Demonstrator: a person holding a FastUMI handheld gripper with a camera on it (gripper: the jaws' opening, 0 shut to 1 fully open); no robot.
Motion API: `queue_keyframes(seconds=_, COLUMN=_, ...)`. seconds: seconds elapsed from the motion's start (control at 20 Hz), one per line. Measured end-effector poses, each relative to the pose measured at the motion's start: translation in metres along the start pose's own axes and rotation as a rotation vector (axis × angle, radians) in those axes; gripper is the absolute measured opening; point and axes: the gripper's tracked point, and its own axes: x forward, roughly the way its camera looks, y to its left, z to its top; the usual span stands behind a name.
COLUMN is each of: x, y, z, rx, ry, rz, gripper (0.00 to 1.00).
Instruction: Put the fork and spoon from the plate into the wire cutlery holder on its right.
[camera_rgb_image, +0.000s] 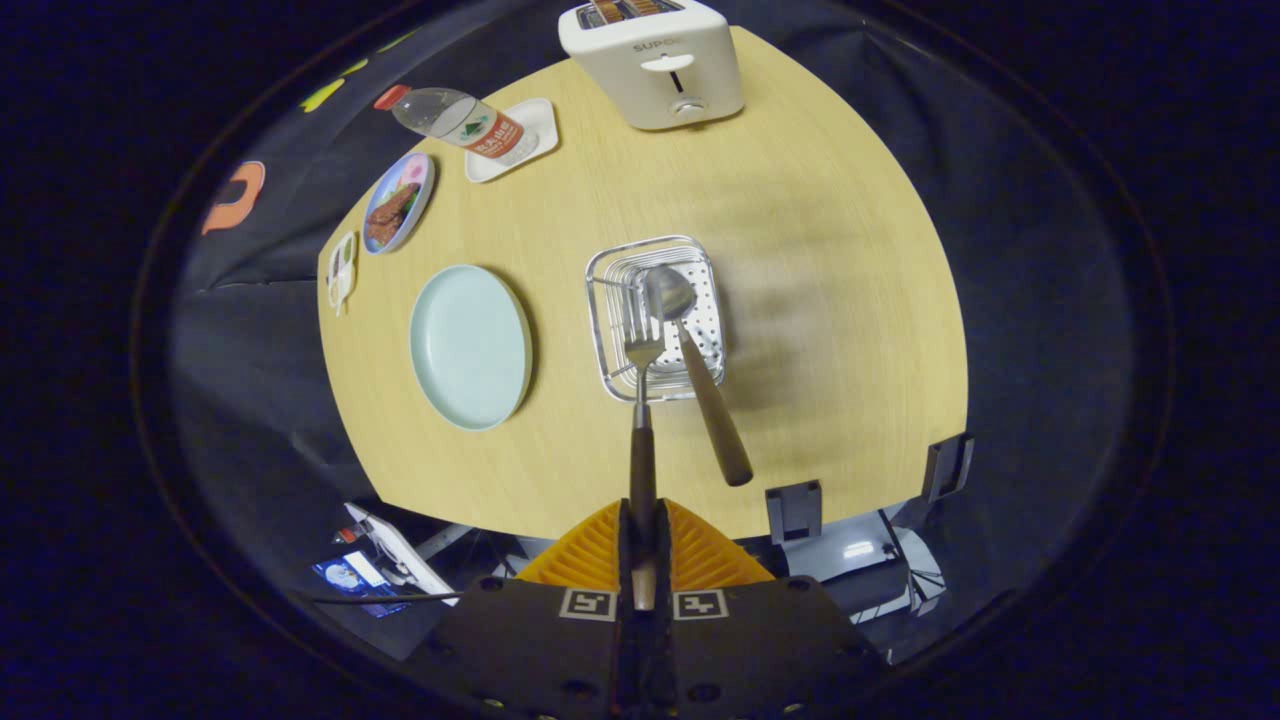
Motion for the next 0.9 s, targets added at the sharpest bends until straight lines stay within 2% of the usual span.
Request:
queue_keyframes(seconds=0.3, x=0.002, y=0.006, z=0.012, rx=0.015, ry=-0.01, rz=0.006, gripper=0.06)
queue_keyframes(seconds=0.6, x=0.003, y=0.013, z=0.031, rx=0.029, ry=-0.036, rz=0.014, gripper=0.11)
queue_keyframes(seconds=0.65, x=0.004, y=0.015, z=0.031, rx=0.029, ry=-0.04, rz=0.025, gripper=0.19)
queue_keyframes(seconds=0.7, x=0.003, y=0.018, z=0.032, rx=0.028, ry=-0.047, rz=0.036, gripper=0.21)
queue_keyframes(seconds=0.8, x=0.0, y=0.023, z=0.034, rx=0.019, ry=-0.075, rz=0.057, gripper=0.36)
queue_keyframes(seconds=0.9, x=-0.006, y=0.026, z=0.039, rx=-0.002, ry=-0.129, rz=0.065, gripper=0.55)
